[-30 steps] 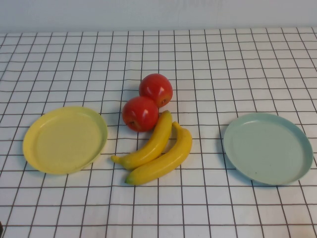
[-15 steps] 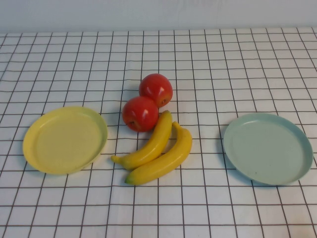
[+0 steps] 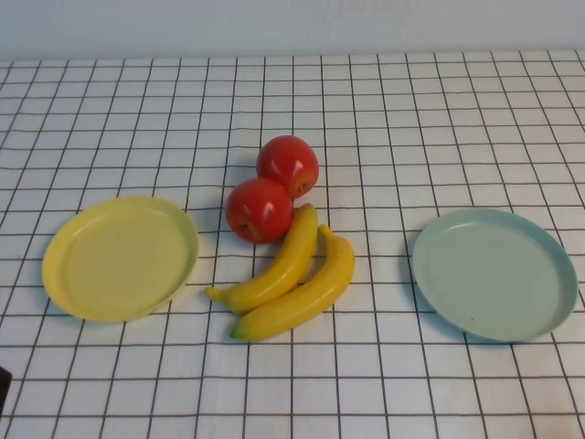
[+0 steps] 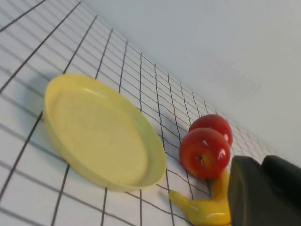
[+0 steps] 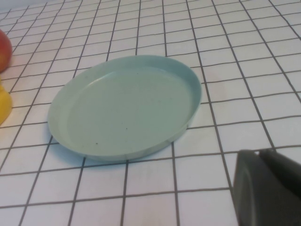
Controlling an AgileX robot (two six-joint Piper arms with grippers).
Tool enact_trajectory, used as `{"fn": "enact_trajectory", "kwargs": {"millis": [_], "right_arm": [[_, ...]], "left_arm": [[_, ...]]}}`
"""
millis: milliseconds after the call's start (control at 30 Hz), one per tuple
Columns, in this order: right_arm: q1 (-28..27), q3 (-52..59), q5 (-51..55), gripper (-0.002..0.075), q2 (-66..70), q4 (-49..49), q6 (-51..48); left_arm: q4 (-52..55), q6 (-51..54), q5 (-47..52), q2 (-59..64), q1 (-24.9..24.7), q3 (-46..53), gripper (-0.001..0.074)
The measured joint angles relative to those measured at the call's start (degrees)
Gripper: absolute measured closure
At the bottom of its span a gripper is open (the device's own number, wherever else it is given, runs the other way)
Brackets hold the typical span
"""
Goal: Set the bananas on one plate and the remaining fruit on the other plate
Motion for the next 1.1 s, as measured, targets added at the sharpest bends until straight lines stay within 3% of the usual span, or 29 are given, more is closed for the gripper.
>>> {"fn": "enact_trajectory", "kwargs": {"millis": [67,167,267,367,600,800,933,1100], "right_arm": [[0.0,0.0,0.0,0.0743,0.0,0.0,0.0],[0.0,0.0,0.0,0.0743,0.0,0.0,0.0],[0.0,0.0,0.0,0.0743,0.0,0.0,0.0],[0.0,0.0,0.0,0.0743,0.0,0.0,0.0],[0.0,0.0,0.0,0.0743,0.0,0.0,0.0],[0.0,0.0,0.0,0.0743,0.0,0.0,0.0],[0.0,0.0,0.0,0.0743,0.0,0.0,0.0],[0.0,0.0,0.0,0.0743,0.0,0.0,0.0]], "left_arm": [[0.0,9.2,3.0,1.5,0.0,-4.2,0.0653],[0.0,23.3,6.5,6.1,0.0,-12.2,0.0442],[0.0,29.3,9.2,12.6,0.0,-19.1,0.0216],[0.2,33.5,13.2,20.8,0.0,-25.4,0.0095],[-0.6,44.4,30.2,43.5,-1.8,-42.3,0.0067],[0.5,54.3,30.6,57.5,-12.9,-51.8,0.0066],[6.7,51.5,28.2,66.2,-18.4,-56.0,0.0066],[16.8,41.6,26.7,77.1,-20.4,-61.1,0.0066]]}}
